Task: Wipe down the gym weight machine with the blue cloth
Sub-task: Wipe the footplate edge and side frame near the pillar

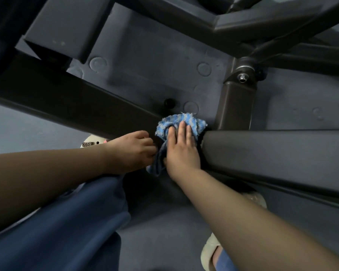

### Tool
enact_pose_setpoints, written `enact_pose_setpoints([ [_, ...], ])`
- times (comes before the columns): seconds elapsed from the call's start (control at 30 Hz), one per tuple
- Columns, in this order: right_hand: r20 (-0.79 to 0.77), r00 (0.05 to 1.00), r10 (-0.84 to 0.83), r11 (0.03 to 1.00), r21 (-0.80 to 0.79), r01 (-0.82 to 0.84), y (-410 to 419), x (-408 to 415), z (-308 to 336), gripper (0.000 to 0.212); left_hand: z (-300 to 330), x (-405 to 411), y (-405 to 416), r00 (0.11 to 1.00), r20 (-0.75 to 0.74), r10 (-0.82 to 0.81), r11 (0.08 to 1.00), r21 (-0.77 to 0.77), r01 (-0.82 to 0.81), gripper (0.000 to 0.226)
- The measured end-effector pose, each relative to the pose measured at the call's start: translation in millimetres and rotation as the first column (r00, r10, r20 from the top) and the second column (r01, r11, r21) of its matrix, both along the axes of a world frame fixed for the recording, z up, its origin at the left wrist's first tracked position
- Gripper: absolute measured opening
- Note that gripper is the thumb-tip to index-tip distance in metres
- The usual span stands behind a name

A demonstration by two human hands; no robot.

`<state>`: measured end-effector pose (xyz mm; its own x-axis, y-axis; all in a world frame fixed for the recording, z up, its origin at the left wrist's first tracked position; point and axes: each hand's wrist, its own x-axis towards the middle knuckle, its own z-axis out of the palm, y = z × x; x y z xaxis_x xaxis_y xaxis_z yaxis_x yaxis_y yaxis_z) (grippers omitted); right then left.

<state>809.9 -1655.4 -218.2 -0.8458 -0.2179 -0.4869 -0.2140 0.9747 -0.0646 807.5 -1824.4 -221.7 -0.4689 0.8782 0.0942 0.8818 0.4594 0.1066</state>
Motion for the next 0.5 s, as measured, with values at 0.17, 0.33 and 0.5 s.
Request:
enact_pose_setpoints([
  [0.17, -0.033, 0.989, 0.145, 0.986, 0.086, -0.141, 28.2, 14.0, -2.6, 0.066, 2.1, -1.1, 9.7, 1.000, 0.020, -0.001, 0.995, -0.102, 0.003, 0.030],
  [0.33, 0.050, 0.971, 0.235, 0.935, 0.262, -0.240, 41.6, 18.2, 7.8, 0.071, 14.4, -3.1, 27.3, 0.967, 0.206, 0.147, 0.985, -0.123, -0.124, 0.016],
  [0.5, 0.124, 0.947, 0.296, 0.836, 0.445, -0.319, 51.8, 16.4, 40.2, 0.057, 80.4, -18.9, 32.0, 0.955, 0.248, 0.163, 0.980, -0.152, -0.128, 0.030],
])
